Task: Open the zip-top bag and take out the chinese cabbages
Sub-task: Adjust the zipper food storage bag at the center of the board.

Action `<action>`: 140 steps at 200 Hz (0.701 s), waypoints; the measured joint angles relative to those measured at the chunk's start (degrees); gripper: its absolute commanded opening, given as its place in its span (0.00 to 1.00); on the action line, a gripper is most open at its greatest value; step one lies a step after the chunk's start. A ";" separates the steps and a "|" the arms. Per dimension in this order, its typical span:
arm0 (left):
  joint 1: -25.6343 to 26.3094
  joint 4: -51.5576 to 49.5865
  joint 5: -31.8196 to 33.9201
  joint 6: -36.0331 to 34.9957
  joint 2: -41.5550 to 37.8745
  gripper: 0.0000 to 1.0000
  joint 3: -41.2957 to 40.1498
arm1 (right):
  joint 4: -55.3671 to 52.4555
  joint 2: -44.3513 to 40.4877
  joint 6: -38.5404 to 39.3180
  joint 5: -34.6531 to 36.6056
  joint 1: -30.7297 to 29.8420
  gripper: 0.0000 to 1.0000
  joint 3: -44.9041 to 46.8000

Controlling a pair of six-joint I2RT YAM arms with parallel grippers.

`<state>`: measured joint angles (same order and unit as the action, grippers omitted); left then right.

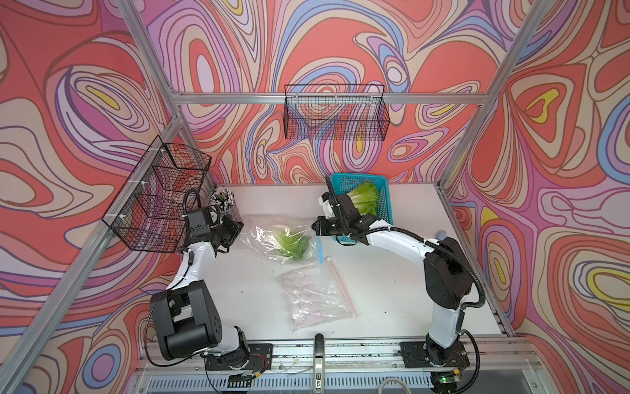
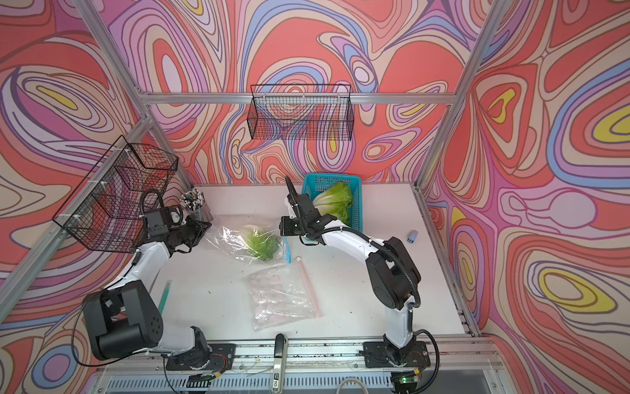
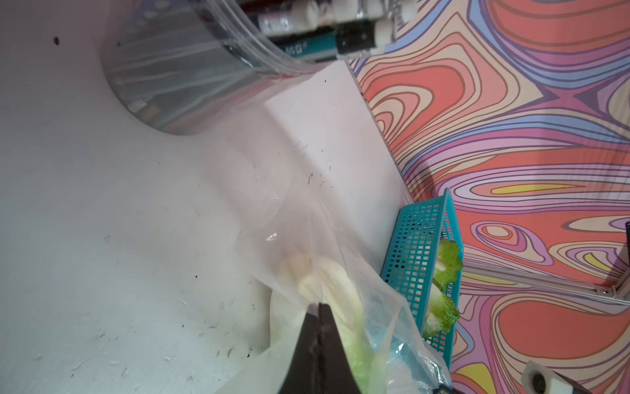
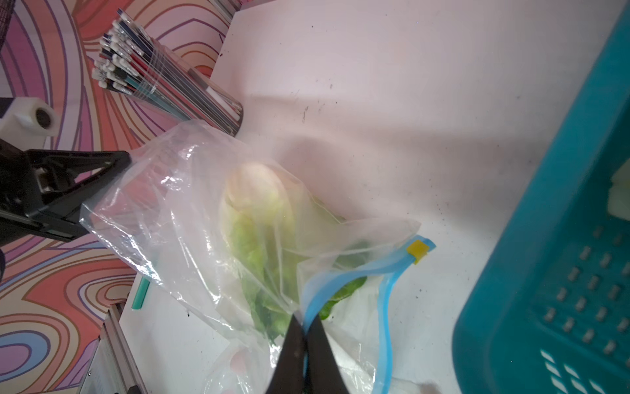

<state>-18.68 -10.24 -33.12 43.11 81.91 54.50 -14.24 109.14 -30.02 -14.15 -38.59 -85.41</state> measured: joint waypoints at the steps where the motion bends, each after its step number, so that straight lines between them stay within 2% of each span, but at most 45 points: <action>1: 0.00 -0.09 0.04 0.00 0.00 0.00 0.02 | -0.02 0.00 0.02 0.00 0.00 0.00 -0.07; 33: 0.00 -0.96 0.50 -0.02 0.00 0.00 0.26 | -0.20 0.66 0.44 -0.52 0.00 0.00 -1.07; 70: 0.00 -1.46 1.09 -0.04 0.00 0.00 0.39 | -0.94 1.73 0.57 -0.76 0.00 0.11 -0.83; 88: 0.00 -1.90 1.22 -0.04 0.00 0.00 0.57 | -1.03 1.68 0.79 -0.42 0.00 0.21 -0.79; 106: 0.00 -2.03 1.27 -0.04 0.00 0.00 0.63 | -1.29 1.40 0.81 0.26 0.00 0.38 -0.52; 140: 0.00 -2.03 1.29 -0.04 0.00 0.00 0.66 | -2.05 -0.63 1.77 1.36 0.00 0.44 0.46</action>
<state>-18.68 -12.27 -31.83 43.07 81.91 55.16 -16.29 108.51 -28.25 -12.80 -38.59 -84.95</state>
